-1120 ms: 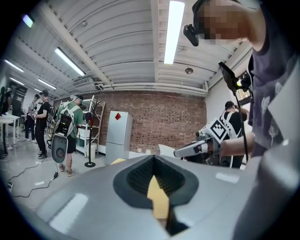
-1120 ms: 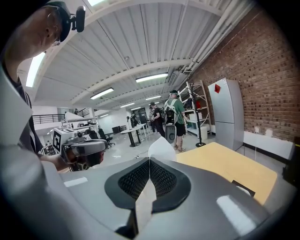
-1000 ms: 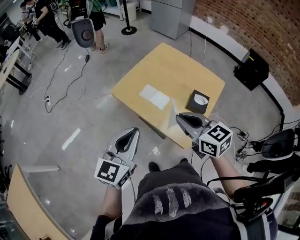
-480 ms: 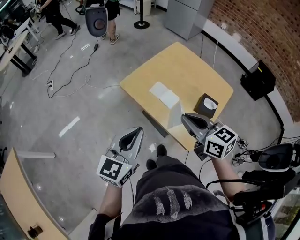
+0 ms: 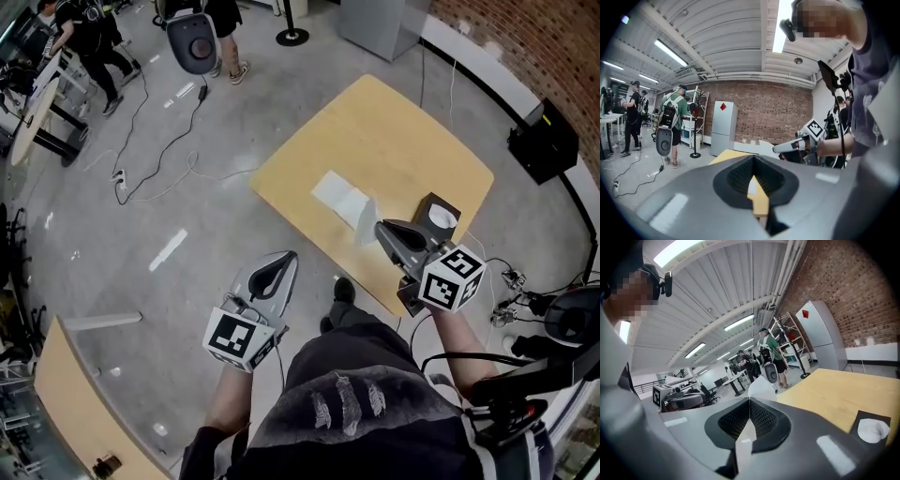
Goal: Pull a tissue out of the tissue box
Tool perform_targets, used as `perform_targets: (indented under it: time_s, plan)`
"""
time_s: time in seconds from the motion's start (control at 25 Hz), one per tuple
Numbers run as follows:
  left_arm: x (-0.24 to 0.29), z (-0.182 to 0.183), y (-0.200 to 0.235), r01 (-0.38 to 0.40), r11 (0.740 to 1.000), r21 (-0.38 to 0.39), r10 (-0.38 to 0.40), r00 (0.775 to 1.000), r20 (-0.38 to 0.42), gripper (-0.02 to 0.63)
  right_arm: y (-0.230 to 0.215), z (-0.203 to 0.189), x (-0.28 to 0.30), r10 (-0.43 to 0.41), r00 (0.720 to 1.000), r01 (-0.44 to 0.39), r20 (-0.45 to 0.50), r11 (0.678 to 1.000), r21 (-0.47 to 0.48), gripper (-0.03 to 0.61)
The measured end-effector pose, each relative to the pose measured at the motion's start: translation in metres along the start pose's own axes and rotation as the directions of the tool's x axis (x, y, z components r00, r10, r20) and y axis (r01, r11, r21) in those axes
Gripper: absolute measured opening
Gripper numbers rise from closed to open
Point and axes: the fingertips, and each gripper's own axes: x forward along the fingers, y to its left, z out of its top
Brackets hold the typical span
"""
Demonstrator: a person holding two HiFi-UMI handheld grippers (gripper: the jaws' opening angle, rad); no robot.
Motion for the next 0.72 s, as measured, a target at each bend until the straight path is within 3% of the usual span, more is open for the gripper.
perform_targets:
  time_s: [0.44,0.72]
  plan:
    - [0.075,0.016,0.017,0.024,0.999,0.029,-0.022,0.998,-0.065,0.002,-0.060,0.023,0.006,0.013,0.998,-0.023,0.065,0.988,0.156,0.002]
    - [0.108,0.024,0.026,0.123,0.991,0.051,-0.119,0.990,-0.078,0.002,-0.067,0.018,0.023,0.005,0.999,-0.014,0.047,0.981,0.195,0.002]
